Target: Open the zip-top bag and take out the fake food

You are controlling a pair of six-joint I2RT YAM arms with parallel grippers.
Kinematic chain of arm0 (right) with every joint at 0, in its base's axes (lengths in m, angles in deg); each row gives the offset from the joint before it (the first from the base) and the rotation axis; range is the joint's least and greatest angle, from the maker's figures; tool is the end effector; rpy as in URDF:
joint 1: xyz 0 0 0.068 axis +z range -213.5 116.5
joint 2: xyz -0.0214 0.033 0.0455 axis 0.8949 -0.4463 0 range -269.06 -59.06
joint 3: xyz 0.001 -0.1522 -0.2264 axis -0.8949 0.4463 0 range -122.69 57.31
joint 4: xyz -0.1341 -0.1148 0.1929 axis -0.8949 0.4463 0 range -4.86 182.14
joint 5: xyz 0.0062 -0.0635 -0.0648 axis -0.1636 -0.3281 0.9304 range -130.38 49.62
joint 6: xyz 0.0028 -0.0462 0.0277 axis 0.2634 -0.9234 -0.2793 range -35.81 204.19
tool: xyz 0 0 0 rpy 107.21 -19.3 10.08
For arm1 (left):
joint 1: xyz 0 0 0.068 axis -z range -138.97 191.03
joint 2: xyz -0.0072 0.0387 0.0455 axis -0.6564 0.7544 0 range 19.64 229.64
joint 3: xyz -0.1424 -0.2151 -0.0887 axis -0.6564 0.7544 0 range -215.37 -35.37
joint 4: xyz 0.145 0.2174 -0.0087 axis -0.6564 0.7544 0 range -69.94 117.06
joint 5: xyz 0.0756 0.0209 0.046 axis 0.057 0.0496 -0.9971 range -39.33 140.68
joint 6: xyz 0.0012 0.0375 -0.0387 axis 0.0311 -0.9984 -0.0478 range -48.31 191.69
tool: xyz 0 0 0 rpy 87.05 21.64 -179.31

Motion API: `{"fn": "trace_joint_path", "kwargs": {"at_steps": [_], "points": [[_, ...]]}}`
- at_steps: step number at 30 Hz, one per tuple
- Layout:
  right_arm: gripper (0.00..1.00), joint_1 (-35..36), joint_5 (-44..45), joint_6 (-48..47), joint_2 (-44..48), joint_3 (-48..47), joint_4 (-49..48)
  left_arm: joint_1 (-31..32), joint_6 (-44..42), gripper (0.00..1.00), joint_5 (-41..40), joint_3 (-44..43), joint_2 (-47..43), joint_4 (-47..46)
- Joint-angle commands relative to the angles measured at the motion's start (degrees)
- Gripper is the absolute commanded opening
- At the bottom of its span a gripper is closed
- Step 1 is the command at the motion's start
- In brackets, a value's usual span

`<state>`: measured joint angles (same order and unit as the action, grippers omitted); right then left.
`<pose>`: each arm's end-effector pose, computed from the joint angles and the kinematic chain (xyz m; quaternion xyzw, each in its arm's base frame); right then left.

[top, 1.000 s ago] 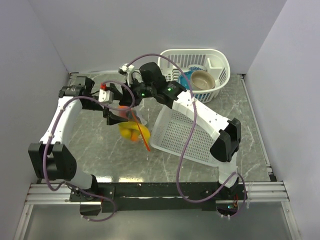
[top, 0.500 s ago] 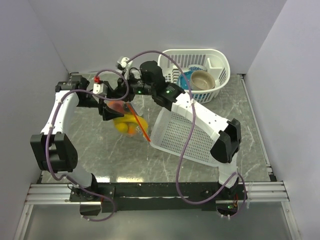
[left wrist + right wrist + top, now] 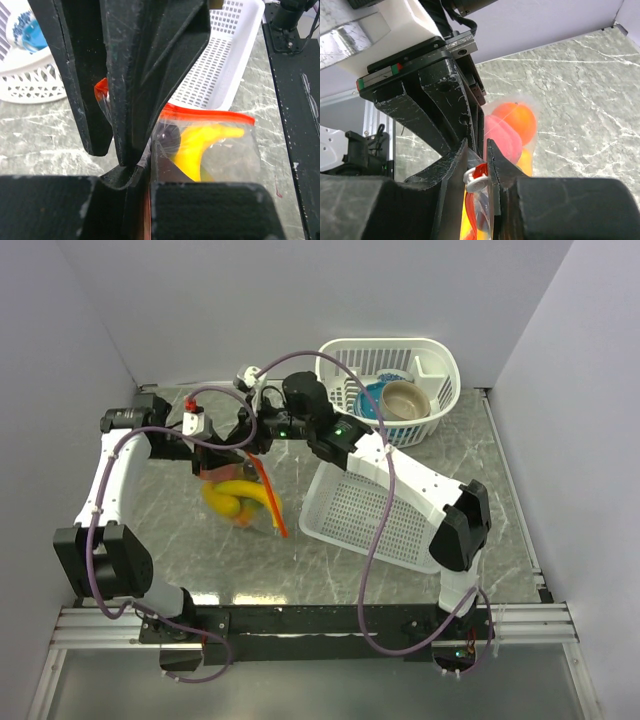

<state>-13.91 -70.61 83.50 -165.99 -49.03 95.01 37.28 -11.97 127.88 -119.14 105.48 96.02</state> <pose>0.2753 0.3509 0.4044 -0.4662 0.6009 0.4380 0.4792 0.2666 -0.0172 0.3477 0.5490 0.5540 -0.3923 0.4876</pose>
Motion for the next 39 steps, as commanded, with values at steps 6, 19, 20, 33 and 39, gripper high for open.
{"fn": "trace_joint_path", "kwargs": {"at_steps": [6,19,20,33,39], "points": [[0.60,-0.7,5.4,0.6,4.8,4.6,-9.1,0.4,0.0,0.09,0.1,0.3,-2.9,2.9],[0.76,-1.8,9.8,3.4,17.0,27.2,-27.3,-0.1,2.2,0.09,-0.4,1.9,-6.2,2.9],[0.74,-1.8,8.4,4.0,17.4,27.5,-27.6,-0.1,2.3,0.09,-0.3,1.7,-6.2,2.8],[0.62,-1.9,3.1,7.2,16.9,29.0,-29.0,-0.1,2.5,0.09,-0.2,1.6,-6.0,2.8],[0.69,-1.8,3.7,7.5,16.4,29.1,-29.2,-0.2,2.0,0.09,-0.1,1.9,-6.1,2.8]]}}
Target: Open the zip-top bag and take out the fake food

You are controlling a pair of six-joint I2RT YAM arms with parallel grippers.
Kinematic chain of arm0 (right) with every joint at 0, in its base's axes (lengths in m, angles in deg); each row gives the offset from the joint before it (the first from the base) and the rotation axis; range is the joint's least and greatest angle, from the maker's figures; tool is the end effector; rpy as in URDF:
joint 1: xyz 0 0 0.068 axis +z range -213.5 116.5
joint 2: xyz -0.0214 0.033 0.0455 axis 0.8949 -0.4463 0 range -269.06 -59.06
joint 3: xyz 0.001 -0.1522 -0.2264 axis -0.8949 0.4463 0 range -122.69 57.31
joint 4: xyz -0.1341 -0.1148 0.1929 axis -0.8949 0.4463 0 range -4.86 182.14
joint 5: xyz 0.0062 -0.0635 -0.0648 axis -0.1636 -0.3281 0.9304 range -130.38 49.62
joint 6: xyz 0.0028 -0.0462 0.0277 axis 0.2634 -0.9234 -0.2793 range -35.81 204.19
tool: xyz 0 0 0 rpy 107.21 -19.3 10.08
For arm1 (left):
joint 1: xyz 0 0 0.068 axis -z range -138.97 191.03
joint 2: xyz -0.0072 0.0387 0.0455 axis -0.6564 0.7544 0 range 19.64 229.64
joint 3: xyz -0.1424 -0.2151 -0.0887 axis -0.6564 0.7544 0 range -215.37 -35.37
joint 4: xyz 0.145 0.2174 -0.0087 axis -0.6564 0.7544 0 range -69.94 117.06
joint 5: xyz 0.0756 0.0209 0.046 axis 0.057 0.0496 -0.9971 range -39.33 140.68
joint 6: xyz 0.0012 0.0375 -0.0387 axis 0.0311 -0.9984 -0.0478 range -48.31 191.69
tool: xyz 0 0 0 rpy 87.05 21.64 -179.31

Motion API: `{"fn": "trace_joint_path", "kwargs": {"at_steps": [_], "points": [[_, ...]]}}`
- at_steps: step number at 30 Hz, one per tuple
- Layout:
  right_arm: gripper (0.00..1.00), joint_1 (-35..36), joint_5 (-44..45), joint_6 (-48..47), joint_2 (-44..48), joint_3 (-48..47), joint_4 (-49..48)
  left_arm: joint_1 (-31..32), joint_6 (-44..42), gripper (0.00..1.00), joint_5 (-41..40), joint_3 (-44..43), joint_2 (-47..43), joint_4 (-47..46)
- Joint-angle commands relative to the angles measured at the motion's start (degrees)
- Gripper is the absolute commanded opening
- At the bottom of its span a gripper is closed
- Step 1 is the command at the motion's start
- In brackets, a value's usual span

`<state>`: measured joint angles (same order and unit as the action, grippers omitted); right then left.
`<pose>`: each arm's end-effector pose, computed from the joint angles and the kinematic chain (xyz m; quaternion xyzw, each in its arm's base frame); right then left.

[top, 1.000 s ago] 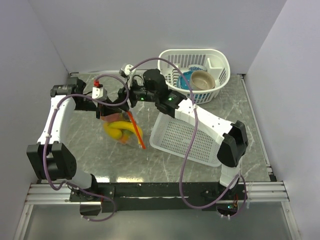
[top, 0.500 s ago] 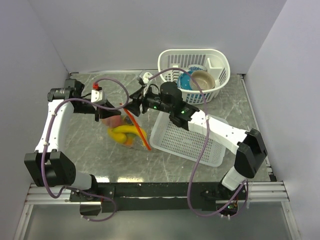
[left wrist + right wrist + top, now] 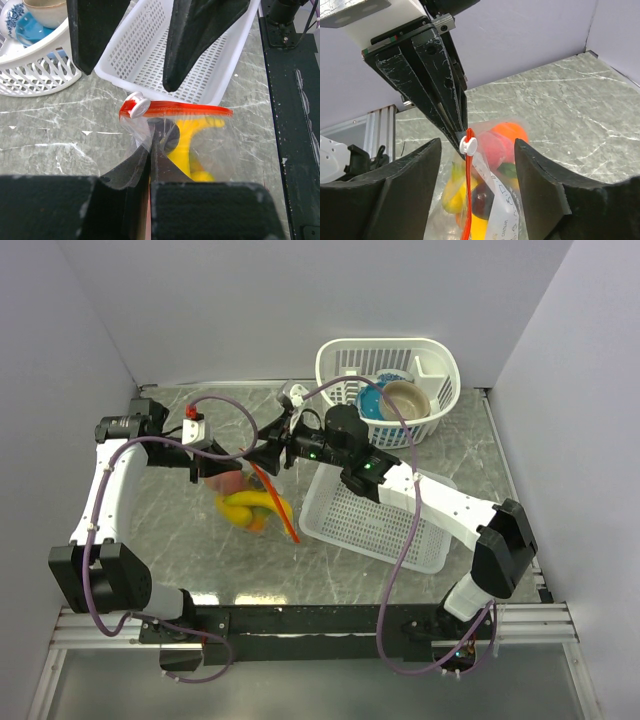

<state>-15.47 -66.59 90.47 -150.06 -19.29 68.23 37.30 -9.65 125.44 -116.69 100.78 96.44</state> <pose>0.2444 0.2951 0.3792 -0.3930 0.5709 0.4606 0.5545 0.2458 -0.0183 0.3541 0.5512 0.5690 -0.3796 0.4778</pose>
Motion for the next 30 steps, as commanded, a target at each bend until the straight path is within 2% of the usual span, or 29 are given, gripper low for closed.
{"fn": "trace_joint_path", "kwargs": {"at_steps": [1,10,16,22,30], "points": [[0.69,-0.1,0.5,0.6,0.5,-0.7,-2.3,-0.2,-0.5,0.09,2.3,-0.6,-1.3,2.5],[0.66,0.7,3.3,0.1,-3.3,-4.0,-0.2,-0.2,-1.4,0.10,2.5,-0.3,-1.0,2.3],[0.61,1.2,3.3,0.1,-3.7,-3.7,-0.4,-0.2,-1.7,0.11,2.2,0.0,-0.7,2.4],[0.49,1.2,2.8,1.4,-4.3,-3.8,-1.8,-0.2,-2.2,0.11,1.8,0.6,-0.7,2.2],[0.26,1.3,2.0,2.2,-4.8,-4.4,-1.8,-0.3,-2.7,0.11,1.0,1.2,-0.8,2.2]]}}
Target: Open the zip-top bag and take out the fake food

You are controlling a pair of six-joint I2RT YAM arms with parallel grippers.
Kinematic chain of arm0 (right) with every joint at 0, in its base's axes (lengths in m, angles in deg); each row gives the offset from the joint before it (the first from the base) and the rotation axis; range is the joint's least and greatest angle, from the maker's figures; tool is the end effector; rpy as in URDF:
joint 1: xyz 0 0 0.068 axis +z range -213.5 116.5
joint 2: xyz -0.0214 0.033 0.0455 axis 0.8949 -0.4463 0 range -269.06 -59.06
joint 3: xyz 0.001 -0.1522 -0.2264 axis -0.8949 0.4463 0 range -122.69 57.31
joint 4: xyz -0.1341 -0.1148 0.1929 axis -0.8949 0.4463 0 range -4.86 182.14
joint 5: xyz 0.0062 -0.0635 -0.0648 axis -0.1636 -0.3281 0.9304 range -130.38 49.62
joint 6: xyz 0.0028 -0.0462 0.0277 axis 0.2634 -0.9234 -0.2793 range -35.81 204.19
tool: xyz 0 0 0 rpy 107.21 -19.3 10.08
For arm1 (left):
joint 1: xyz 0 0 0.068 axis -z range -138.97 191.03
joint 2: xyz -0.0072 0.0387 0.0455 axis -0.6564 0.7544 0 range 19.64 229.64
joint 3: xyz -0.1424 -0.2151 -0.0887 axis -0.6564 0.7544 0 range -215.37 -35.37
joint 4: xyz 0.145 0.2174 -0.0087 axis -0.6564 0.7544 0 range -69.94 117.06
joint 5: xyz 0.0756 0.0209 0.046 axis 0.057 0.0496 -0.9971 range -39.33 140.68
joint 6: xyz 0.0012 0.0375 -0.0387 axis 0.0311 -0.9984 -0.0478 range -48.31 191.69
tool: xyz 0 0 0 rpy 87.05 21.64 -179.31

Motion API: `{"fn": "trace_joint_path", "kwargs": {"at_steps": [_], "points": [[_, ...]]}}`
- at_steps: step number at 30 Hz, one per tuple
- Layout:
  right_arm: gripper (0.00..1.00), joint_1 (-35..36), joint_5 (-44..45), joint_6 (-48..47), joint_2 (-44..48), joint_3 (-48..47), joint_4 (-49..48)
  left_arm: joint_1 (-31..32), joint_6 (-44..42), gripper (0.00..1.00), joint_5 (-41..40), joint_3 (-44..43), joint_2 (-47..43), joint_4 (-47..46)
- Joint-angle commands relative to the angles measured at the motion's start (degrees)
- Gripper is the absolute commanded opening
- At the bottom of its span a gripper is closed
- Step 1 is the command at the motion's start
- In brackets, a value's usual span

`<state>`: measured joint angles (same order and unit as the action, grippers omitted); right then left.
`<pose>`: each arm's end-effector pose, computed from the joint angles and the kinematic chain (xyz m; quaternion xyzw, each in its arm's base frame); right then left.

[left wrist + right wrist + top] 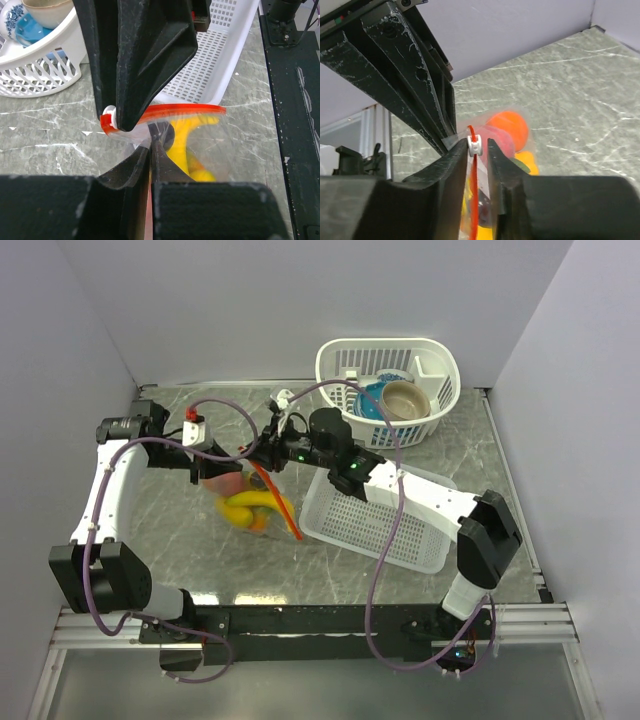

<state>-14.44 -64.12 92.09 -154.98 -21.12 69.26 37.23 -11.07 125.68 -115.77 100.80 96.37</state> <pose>0.2551 0.3157 0.3566 -0.3809 0.6065 0.4549 0.5293 0.2456 -0.0180 0.3499 0.5541 0.5648 -0.3792 0.4797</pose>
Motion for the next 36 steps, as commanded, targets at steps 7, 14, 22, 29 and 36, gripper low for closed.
{"fn": "trace_joint_path", "kwargs": {"at_steps": [7,14,22,29,36], "points": [[0.13,0.2,0.8,0.5,2.6,0.6,-2.2,-0.2,-1.0,0.11,0.8,-0.9,-0.5,2.3],[0.12,0.3,1.9,1.1,8.1,9.4,-2.6,-0.5,-0.7,0.09,1.4,-3.2,0.1,2.3],[0.12,1.0,2.3,3.7,9.3,14.4,-5.4,-0.4,0.1,0.09,4.9,-5.0,0.8,2.3],[0.11,1.3,1.5,2.1,7.8,7.6,-2.4,1.5,-0.9,0.28,4.6,-3.4,0.8,2.3],[0.09,1.2,1.4,-2.5,4.6,-4.8,6.5,3.2,-0.5,0.58,5.9,-7.1,3.6,2.3]]}}
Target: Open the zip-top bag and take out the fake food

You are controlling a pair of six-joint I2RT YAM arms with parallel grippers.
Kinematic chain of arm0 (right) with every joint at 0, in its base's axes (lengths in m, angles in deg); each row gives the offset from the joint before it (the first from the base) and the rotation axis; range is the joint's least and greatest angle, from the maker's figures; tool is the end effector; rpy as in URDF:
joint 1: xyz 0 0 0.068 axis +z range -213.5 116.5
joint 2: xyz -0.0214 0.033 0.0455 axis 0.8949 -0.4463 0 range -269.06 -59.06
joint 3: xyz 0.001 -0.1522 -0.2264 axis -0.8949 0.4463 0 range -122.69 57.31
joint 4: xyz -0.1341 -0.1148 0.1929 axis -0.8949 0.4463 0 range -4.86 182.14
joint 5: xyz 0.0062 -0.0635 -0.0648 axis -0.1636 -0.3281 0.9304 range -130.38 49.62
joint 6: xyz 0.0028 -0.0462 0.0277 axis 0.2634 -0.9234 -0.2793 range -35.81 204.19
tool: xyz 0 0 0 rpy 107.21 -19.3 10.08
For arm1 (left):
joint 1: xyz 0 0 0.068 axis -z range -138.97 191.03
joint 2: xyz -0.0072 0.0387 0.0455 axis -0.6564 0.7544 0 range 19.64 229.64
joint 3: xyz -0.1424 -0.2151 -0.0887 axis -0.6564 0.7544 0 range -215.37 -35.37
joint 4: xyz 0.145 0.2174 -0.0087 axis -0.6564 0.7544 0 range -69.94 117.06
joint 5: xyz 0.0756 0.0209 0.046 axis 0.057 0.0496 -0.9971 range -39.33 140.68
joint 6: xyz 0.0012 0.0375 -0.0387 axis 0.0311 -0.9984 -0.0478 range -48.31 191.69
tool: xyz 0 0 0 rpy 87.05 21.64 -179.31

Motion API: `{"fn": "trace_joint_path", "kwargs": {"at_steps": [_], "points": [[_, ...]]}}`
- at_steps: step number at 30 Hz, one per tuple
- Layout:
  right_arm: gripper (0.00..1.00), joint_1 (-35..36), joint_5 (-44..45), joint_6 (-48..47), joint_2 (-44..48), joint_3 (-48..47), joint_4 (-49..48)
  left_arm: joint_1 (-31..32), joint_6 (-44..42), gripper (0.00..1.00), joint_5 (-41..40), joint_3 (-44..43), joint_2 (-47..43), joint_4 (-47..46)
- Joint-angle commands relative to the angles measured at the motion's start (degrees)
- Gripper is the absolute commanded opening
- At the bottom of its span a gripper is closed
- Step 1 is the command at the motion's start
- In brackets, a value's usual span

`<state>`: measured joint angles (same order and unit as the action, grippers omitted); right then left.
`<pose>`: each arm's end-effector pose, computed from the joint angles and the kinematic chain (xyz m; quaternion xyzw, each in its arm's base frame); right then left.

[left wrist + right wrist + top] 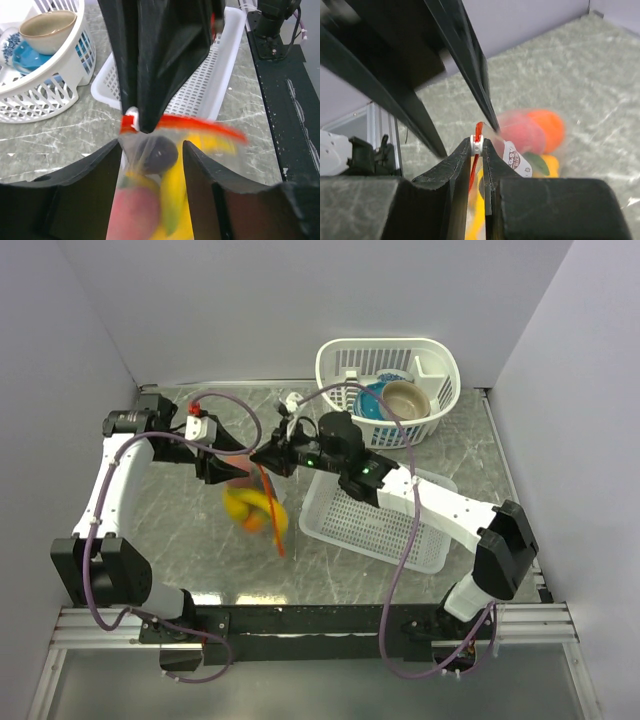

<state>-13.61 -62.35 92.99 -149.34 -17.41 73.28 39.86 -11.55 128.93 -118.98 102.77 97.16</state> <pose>0.2349 0.2994 0.3626 -0.3734 0.6250 0.4502 0.5170 0.2524 -0.0296 0.3585 0.5613 0.5328 -0.4036 0.4880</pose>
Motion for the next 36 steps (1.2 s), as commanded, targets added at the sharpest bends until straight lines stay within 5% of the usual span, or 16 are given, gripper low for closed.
{"fn": "trace_joint_path", "kwargs": {"at_steps": [1,14,20,26,36], "points": [[0.09,0.4,-0.4,-3.9,-1.4,-10.9,3.2,0.6,0.2,0.58,2.8,-4.7,1.9,1.5],[0.08,0.4,-2.9,-3.9,-2.8,-12.2,6.3,-0.8,0.0,0.45,1.1,-6.2,0.6,1.6],[0.08,0.4,-2.4,-4.0,-2.2,-11.9,6.3,-0.8,-0.6,0.28,-0.3,-4.5,0.0,1.6],[0.08,0.4,-2.9,-3.4,-2.7,-12.6,6.1,-0.8,-1.0,0.01,0.1,-4.6,-0.7,1.6],[0.08,0.3,-1.8,-4.3,-1.7,-6.8,6.8,-2.7,-0.4,0.01,0.5,-5.2,-0.7,1.6]]}}
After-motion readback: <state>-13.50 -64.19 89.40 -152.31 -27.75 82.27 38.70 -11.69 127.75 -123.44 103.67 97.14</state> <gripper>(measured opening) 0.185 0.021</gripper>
